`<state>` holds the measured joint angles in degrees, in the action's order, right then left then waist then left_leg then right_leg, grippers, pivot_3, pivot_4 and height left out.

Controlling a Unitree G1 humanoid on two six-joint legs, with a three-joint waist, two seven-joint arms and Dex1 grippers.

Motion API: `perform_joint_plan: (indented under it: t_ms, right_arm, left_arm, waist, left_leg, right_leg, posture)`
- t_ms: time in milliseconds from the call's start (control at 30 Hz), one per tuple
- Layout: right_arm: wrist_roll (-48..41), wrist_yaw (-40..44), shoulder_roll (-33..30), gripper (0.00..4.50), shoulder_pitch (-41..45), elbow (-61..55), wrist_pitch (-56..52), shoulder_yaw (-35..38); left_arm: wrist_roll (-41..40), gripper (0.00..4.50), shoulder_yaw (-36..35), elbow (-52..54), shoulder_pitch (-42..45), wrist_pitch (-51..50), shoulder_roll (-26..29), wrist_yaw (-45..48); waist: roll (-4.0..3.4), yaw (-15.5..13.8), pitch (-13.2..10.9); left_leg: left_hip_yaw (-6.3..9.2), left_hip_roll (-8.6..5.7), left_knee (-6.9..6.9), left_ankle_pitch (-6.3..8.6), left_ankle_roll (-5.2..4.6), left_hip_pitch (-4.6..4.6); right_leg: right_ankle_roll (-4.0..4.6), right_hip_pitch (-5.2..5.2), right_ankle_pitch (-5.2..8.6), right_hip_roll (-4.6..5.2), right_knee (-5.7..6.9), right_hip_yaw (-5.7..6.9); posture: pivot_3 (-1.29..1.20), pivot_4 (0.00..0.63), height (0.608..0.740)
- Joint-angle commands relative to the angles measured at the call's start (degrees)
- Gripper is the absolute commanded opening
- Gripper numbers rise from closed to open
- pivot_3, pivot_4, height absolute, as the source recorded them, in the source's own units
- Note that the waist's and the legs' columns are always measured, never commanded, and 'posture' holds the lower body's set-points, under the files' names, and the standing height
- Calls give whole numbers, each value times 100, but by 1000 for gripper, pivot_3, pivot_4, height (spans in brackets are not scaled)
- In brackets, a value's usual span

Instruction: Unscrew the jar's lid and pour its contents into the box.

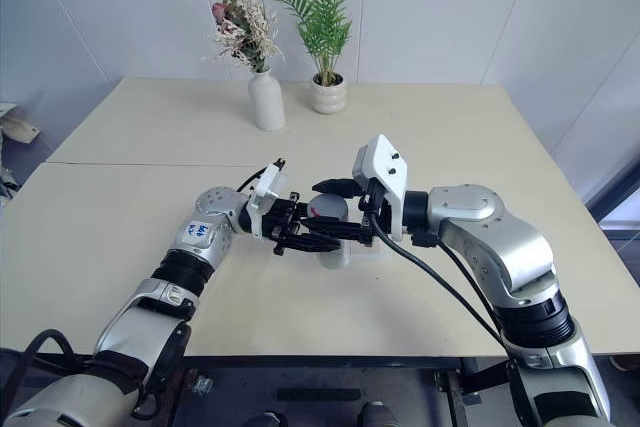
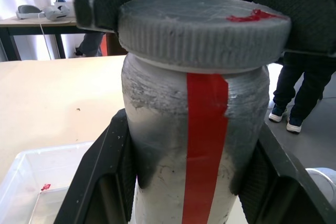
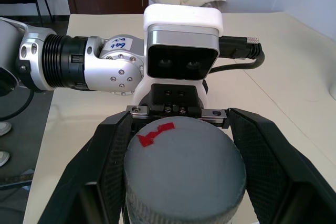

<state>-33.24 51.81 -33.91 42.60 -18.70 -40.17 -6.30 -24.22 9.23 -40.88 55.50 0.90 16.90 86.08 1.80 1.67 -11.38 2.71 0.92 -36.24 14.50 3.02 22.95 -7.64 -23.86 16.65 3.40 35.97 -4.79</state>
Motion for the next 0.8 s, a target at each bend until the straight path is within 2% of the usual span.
perform_joint_plan:
  t_ms: [33, 800]
  right_arm:
    - [-179, 159, -98, 2568, 278, -188, 266, 432]
    - [-188, 409, 15, 2568, 696, 184, 386, 547]
  left_arm:
    - [-62, 2055, 44, -85, -13, -38, 212, 642]
    - [-299, 2055, 375, -48, -63, 12, 365, 642]
  waist:
    - [0, -1, 0]
    - [0, -1, 0]
  left_leg:
    - [0, 0, 0, 0, 0, 0]
    - [0, 0, 0, 0, 0, 0]
  right_leg:
    - [0, 0, 0, 0, 0, 0]
    - [0, 0, 0, 0, -1, 0]
  posture:
    - [0, 150, 740]
    - [0, 150, 740]
